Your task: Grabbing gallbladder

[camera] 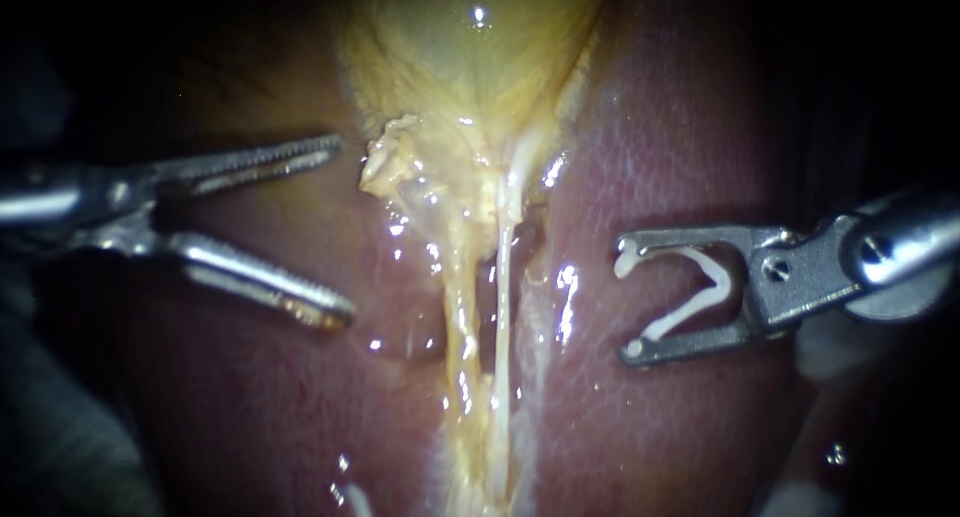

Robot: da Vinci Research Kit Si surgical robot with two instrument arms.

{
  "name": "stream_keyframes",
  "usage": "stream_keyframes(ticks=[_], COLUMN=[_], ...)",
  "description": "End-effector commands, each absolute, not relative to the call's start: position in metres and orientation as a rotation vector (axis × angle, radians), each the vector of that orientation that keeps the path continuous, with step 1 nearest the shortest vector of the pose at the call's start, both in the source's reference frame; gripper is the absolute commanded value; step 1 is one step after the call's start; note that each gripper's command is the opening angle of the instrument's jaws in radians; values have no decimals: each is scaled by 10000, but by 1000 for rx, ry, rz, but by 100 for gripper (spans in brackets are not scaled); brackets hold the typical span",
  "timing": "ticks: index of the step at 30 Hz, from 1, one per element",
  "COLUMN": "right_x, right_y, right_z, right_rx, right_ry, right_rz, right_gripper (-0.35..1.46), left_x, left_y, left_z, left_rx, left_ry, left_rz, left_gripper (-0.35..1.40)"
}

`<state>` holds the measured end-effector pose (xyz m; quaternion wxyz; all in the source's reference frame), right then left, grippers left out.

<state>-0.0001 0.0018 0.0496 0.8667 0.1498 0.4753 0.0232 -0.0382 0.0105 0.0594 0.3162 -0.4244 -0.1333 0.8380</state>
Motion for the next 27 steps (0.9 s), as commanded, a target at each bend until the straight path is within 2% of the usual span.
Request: stream_keyframes(ticks=[1,10,19,27], right_x=[0,0,0,0], right_y=[18,18,18,18], right_z=[497,497,497,497], right_rx=[313,313,313,313], right_ry=[995,995,995,995], right_rz=[49,49,48,48], right_gripper=[50,50,50,50], left_x=[-384,-402,-410,-415], left_y=[109,125,112,104], left_z=[598,633,649,657], left_rx=[-1111,-1033,-949,-905], left_ry=[-348,-368,-437,-455], left_rz=[2205,2135,2082,2071], left_gripper=[113,93,57,47])
